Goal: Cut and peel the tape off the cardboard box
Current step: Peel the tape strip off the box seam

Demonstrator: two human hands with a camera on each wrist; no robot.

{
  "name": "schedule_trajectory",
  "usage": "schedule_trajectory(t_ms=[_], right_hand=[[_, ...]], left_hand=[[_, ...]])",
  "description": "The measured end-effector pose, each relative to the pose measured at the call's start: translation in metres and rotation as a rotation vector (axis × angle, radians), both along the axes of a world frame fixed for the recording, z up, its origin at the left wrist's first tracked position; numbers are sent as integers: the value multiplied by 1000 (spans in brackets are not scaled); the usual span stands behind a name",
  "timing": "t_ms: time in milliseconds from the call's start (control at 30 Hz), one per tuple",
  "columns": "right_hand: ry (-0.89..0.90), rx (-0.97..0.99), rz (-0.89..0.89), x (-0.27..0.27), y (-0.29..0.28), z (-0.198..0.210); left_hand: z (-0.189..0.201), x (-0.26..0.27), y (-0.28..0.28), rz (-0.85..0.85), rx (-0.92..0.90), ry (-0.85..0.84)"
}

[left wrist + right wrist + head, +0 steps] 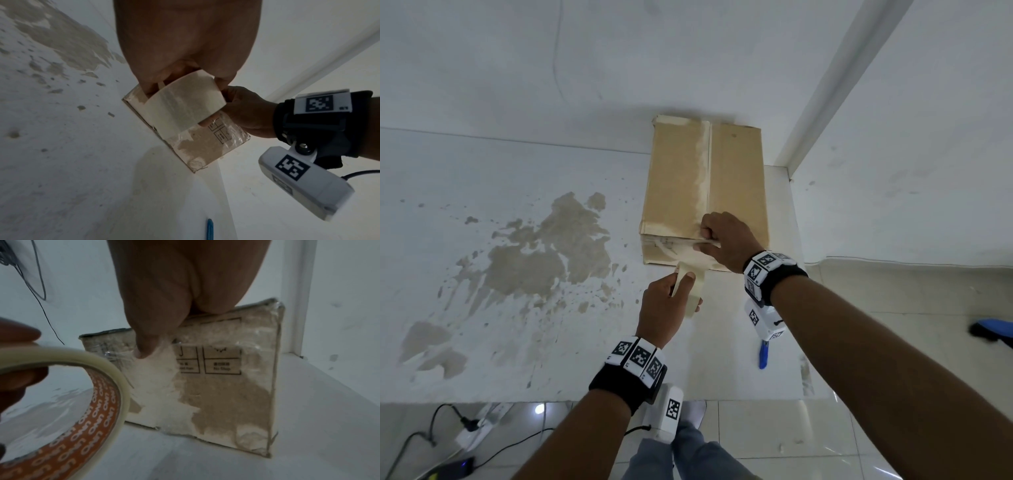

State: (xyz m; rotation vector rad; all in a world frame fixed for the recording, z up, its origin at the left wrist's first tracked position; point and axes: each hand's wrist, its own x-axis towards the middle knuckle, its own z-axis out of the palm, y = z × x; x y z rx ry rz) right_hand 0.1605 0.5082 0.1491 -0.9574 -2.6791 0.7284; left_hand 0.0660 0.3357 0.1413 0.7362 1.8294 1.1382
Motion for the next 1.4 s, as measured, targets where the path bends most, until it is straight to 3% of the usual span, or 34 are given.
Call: schedule_trajectory(t_ms=[233, 400, 733, 833, 1000, 1067, 1133, 1233, 1400], right_hand=[[-29, -128, 31, 6, 9, 7], [4, -111, -74, -1, 4, 7], [3, -62, 108, 9, 5, 12], [28, -243, 38, 15, 6, 23], [512, -791, -387, 14, -1, 58], [552, -934, -435, 10, -4, 75], [536, -912, -414, 7, -3, 90], [501, -702, -351, 9, 2, 108], [451, -497, -302, 16, 9, 129]], left_hand=[[0, -2, 2, 2, 6, 5], [0, 0, 1, -2, -1, 5], [21, 1, 5, 100, 142, 16], [36, -2, 11, 120, 211, 39], [66, -12, 38, 57, 314, 99], [79, -17, 51, 30, 351, 147], [91, -20, 62, 10, 381, 206], [104, -21, 71, 6, 434, 260], [109, -17, 77, 4, 460, 243]])
